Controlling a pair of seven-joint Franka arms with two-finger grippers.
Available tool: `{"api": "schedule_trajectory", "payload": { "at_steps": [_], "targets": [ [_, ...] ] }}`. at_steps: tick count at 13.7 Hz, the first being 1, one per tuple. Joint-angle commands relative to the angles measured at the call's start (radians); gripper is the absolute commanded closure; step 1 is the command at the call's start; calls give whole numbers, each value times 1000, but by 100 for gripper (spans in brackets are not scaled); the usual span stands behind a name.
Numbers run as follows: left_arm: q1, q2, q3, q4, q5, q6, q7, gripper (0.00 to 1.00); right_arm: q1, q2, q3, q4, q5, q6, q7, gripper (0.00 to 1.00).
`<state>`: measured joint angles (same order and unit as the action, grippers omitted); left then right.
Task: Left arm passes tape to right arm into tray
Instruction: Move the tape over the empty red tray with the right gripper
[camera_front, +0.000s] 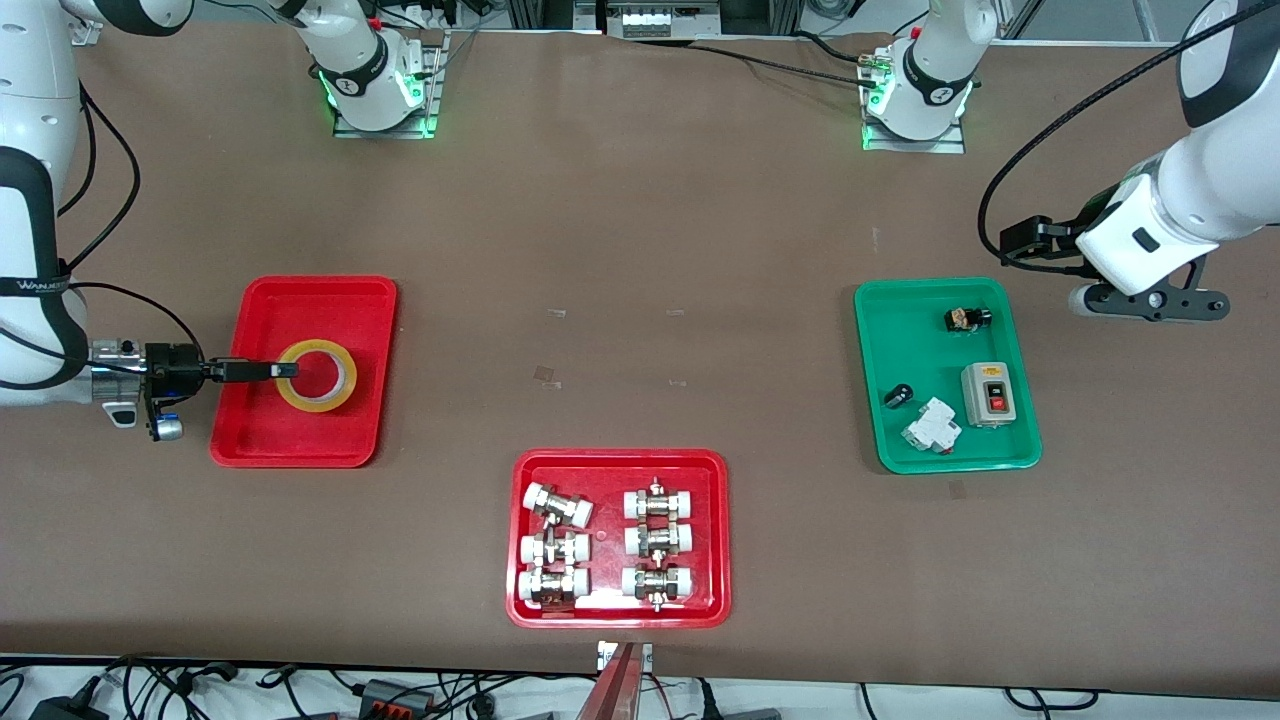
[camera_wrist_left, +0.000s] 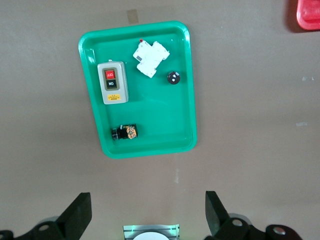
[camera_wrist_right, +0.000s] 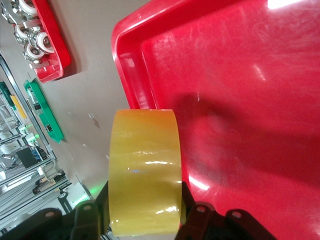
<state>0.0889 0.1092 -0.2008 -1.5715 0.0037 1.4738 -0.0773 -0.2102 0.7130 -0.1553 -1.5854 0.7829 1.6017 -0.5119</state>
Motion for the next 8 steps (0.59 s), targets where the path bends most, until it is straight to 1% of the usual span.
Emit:
{"api": "schedule_trajectory", "payload": {
  "at_steps": [1, 2, 3, 4, 5, 6, 8],
  "targets": [
    [12, 10, 11, 19, 33, 5, -12, 0, -23, 5, 17, 4, -5, -16, -46, 79],
    [21, 9, 11, 19, 19, 16, -12, 0, -26, 14, 17, 4, -5, -14, -54, 78],
    [9, -11, 24, 5, 15, 45, -9, 0, -26, 19, 17, 4, -5, -12, -54, 78],
    [-21, -40, 56, -14, 10, 63, -9, 0, -25, 22, 17, 4, -5, -11, -54, 73],
    [-49, -49, 69, -21, 9, 68, -10, 0, -21, 23, 17, 4, -5, -11, -53, 40],
    [-40, -49, 69, -21, -4, 68, -9, 0, -21, 32, 17, 4, -4, -14, -53, 0],
    [-23, -57, 66, -34, -7, 74, -18, 0, -17, 37, 17, 4, -5, -14, -54, 0]
  ]
}}
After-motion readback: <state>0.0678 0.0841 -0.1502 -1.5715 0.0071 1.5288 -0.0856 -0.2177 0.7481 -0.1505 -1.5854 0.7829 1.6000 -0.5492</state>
